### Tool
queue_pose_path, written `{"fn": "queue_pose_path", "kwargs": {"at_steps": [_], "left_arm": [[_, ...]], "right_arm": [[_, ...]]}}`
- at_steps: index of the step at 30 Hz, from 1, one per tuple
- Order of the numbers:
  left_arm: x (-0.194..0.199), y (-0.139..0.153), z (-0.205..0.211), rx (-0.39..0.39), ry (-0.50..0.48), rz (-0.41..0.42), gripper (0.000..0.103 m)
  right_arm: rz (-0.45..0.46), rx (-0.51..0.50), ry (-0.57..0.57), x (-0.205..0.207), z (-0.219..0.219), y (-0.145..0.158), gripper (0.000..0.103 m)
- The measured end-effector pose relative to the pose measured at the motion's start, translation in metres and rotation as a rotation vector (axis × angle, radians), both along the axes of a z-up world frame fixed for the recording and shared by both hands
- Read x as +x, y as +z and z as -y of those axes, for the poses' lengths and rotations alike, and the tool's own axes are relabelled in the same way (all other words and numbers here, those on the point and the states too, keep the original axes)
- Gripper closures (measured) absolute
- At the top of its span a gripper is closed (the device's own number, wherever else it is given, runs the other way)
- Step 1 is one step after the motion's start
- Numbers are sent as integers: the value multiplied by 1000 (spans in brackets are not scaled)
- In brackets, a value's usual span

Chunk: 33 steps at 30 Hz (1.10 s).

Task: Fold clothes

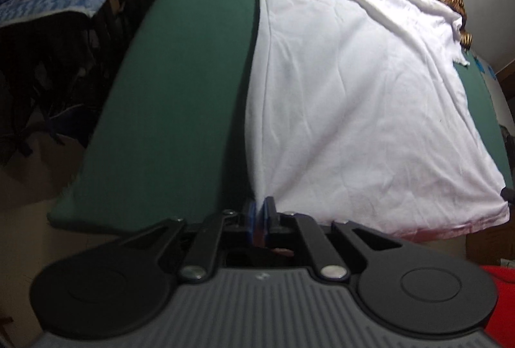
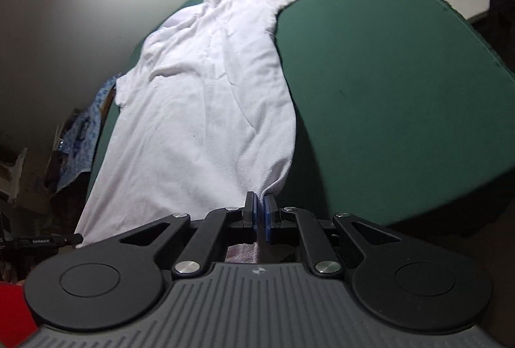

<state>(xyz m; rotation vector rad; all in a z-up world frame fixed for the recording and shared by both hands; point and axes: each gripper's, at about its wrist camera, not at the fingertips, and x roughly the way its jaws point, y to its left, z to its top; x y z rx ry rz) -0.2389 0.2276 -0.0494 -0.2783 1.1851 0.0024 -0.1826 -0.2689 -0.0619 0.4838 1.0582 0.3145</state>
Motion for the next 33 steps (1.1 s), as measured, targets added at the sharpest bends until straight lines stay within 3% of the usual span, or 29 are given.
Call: {"fn": "queue_pose_path", "kwargs": {"at_steps": [3,7,9,11,13,15,16,18,19,20,23,26,27,28,30,33], "left_arm": [[-2,2,6,70,-40,-2,100],[-1,3,-15,219,-41,-27,100],[-5,6,-30,271,-57,-44,94],[-6,14,-44,309,-60,-35,97],[7,28,-44,269,-57,37,98],[24,39,-40,235,-59,107,97],[37,38,-25,234,-76,133,92],[64,32,5,234,-110,180,70],[74,25,20,243,-127,191,66],[83,17,34,264,-143,192,56],[101,-14,55,347,-168,124,58],[94,-20,41,370,-160,111,48],[91,-21,34,381,-159,103,47],[90,-20,27,391,-155,92,48],[101,-11,12,388,-129,73,62],[138,14,8,373,-89,148,62]], "right_arm": [[-16,-43,33,3,-1,-1,98],[-60,-168,69,12,-8,-5,94],[-28,-208,41,17,-4,3,94],[23,-219,8,22,-2,14,94],[113,-191,24,32,-12,25,94],[145,-135,74,53,-39,24,95],[149,-120,102,64,-55,21,95],[149,-121,154,82,-86,11,95],[146,-131,177,90,-99,5,95],[144,-147,190,95,-107,0,95],[130,-205,159,103,-100,-7,95],[87,-306,57,109,-67,-15,95],[82,-306,31,112,-57,-16,103],[72,-283,2,115,-49,-16,99],[102,-274,6,123,-52,-8,99],[169,-248,73,150,-80,5,98]]}}
